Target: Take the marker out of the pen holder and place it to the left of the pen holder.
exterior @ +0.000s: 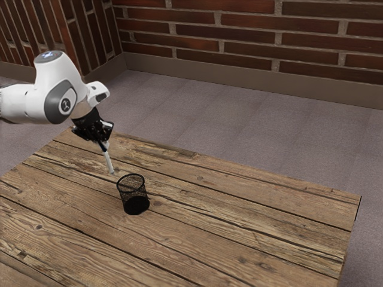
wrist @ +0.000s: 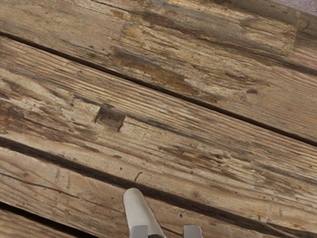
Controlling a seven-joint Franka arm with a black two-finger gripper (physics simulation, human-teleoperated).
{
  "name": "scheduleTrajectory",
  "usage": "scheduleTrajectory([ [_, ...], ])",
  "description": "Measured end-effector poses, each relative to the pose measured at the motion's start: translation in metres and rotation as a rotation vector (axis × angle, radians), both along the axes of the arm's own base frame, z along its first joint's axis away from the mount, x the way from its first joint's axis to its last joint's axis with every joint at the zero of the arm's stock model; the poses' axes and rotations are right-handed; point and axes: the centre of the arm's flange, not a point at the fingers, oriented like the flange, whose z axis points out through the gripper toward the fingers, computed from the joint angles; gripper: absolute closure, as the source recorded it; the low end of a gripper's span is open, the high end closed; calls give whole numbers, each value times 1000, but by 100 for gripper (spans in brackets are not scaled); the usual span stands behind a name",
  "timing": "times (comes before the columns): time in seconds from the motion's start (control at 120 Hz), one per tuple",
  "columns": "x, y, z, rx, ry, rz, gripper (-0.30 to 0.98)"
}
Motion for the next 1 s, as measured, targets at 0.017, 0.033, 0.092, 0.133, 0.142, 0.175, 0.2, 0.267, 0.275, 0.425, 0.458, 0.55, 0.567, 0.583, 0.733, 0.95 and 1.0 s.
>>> scheduleTrajectory([
  [0.017,2,0,-2,1,-7,0,79],
  [0.033,3,-1,-4,3,-14,-1,79],
  [0.092,8,-5,-11,6,-38,-6,79],
  [0.133,11,-3,-19,8,-54,-1,79],
  [0.142,11,-2,-20,9,-58,2,79],
  [0.175,12,3,-21,12,-76,13,79],
  [0.2,12,8,-21,15,-90,22,79],
  [0.267,12,21,-19,23,-127,48,79],
  [0.275,12,23,-19,24,-131,51,79],
  [0.425,6,40,-25,36,-182,87,79],
  [0.458,6,41,-28,37,-190,90,79],
  [0.55,5,46,-39,39,-194,89,61],
  [0.567,5,49,-41,40,-194,91,57],
  [0.583,4,51,-42,41,-195,93,53],
  [0.733,0,63,-44,48,-185,86,26],
  [0.95,1,53,23,28,-100,29,9],
  [1.0,0,44,46,22,-80,6,7],
])
